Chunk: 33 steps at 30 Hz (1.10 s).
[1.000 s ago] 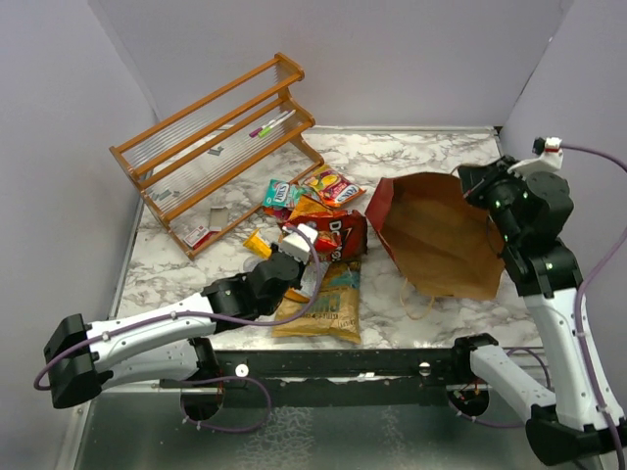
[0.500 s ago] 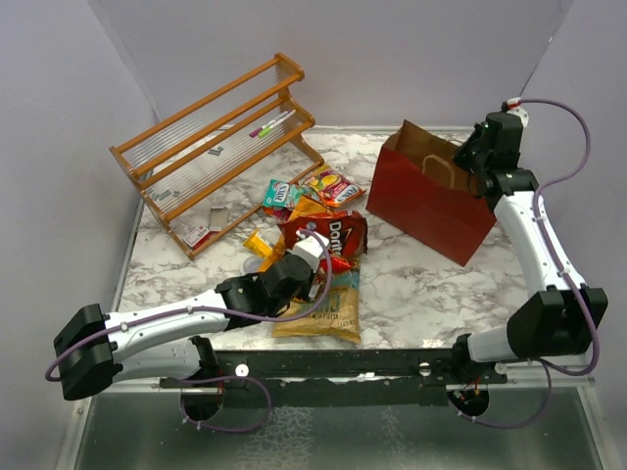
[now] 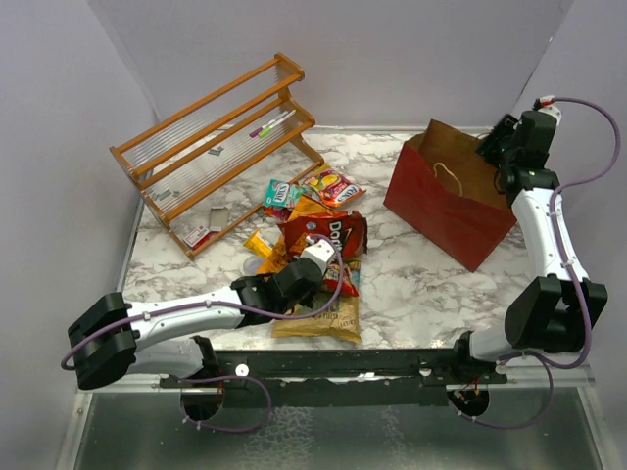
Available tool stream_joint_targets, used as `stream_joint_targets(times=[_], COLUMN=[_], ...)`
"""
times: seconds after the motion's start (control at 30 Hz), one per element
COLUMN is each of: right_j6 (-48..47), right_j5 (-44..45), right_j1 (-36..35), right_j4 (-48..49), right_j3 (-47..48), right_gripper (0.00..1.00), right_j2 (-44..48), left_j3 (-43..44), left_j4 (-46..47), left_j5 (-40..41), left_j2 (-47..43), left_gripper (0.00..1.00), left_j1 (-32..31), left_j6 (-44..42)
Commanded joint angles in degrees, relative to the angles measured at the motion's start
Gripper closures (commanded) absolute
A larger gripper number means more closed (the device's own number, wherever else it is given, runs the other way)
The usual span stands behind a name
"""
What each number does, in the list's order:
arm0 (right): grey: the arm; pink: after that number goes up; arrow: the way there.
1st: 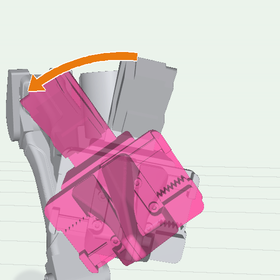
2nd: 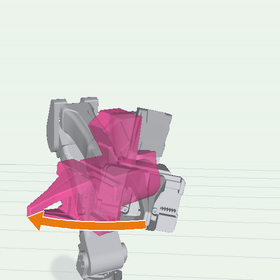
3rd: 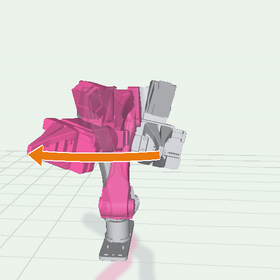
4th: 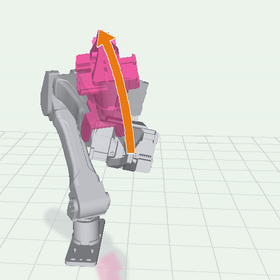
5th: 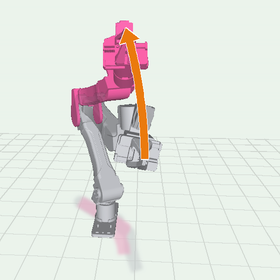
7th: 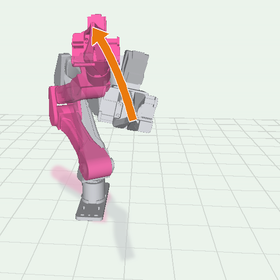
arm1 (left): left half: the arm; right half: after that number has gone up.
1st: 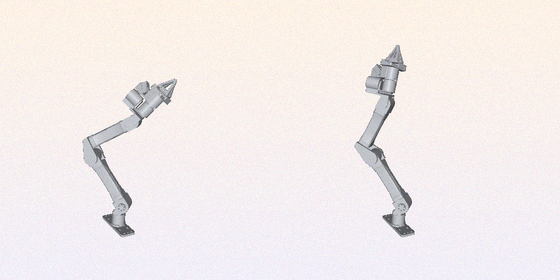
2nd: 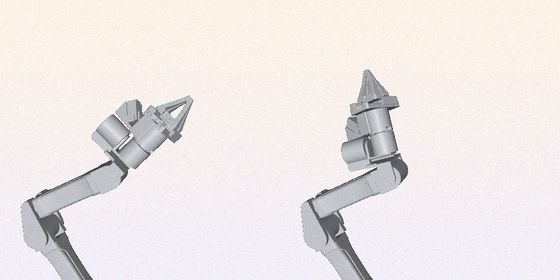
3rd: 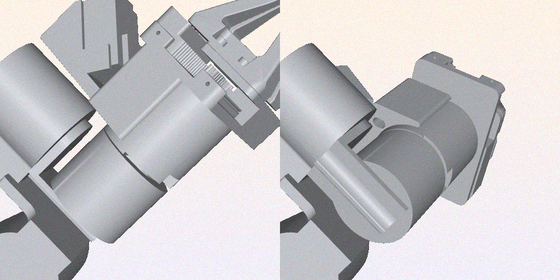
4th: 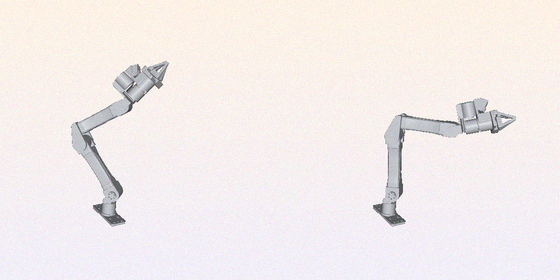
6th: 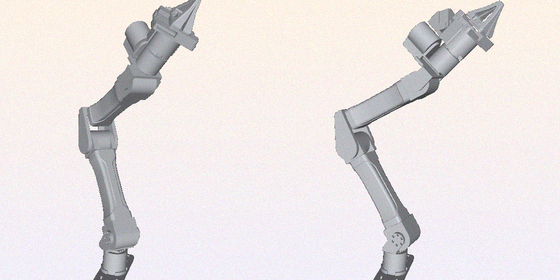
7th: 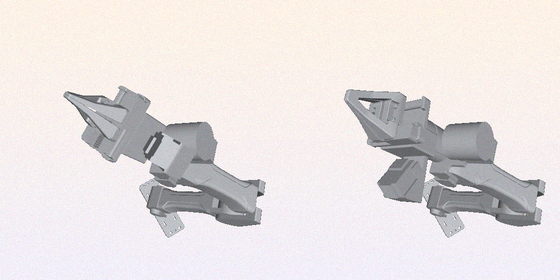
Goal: Take the snacks out of the paper bag
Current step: Place the snack at the center of the board, then reset both arms
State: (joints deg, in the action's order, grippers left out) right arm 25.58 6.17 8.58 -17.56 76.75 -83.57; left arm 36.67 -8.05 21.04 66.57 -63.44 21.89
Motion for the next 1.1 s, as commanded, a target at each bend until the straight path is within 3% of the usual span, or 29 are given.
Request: stream_joint_targets(times=[0.0, 0.07, 0.2, 0.27, 0.33, 0.4, 0.43, 0.57, 0.67, 0.77, 1.07], right_j6=[-4.69, -6.39, -7.29, -2.16, -0.45, -5.82, -8.62, -13.63, -15.01, -22.56, -26.37], right_j5=[-1.37, -0.32, -2.1, 2.51, 4.23, 2.13, 0.91, -3.55, -15.05, -25.64, -3.99], right_j1=[-0.05, -0.05, -0.21, -2.27, -4.52, -7.22, -8.38, -11.03, -12.06, -15.25, -23.25], right_j4=[-1.86, -3.13, -3.87, 0.0, 7.02, 12.05, 12.52, 8.45, 7.21, 4.26, -5.67], right_j3=[2.99, 3.9, 2.31, -3.06, -10.79, -15.58, -16.68, -18.04, -19.27, -19.12, -8.02], right_gripper=[0.21, 0.0, 0.01, 0.01, 0.01, 0.01, 0.01, 0.01, 0.01, 0.01, 0.01], right_j2=[6.12, 9.53, 17.3, 23.66, 30.92, 36.51, 38.42, 43.23, 46.34, 48.21, 49.5], left_j3=[2.88, 4.65, 6.86, 8.12, 9.85, 11.81, 12.7, 13.96, 14.54, 16.61, 25.17], left_j4=[-5.49, -7.65, -7.66, -6.71, -7.15, -8.71, -9.5, -10.89, -10.29, -8.99, 2.12], left_j5=[2.71, 3.24, 2.68, 0.9, -0.8, -2.17, -2.42, -2.01, -0.4, 2.43, 19.66], left_j2=[3.33, 4.01, 1.73, -0.1, -1.41, -2.12, -2.46, -4.98, -7.58, -10.16, -21.45], left_gripper=[0.71, 0.64, 0.52, 0.45, 0.34, 0.13, 0.1, 0.09, 0.08, 0.07, 0.06], left_j1=[0.39, 0.93, 1.55, 1.75, 1.85, 1.99, 2.05, 2.26, 2.51, 2.8, 2.96], left_j6=[1.31, 1.4, 0.03, -0.82, -1.25, -1.2, -1.03, -0.72, -1.0, -2.74, -16.25])
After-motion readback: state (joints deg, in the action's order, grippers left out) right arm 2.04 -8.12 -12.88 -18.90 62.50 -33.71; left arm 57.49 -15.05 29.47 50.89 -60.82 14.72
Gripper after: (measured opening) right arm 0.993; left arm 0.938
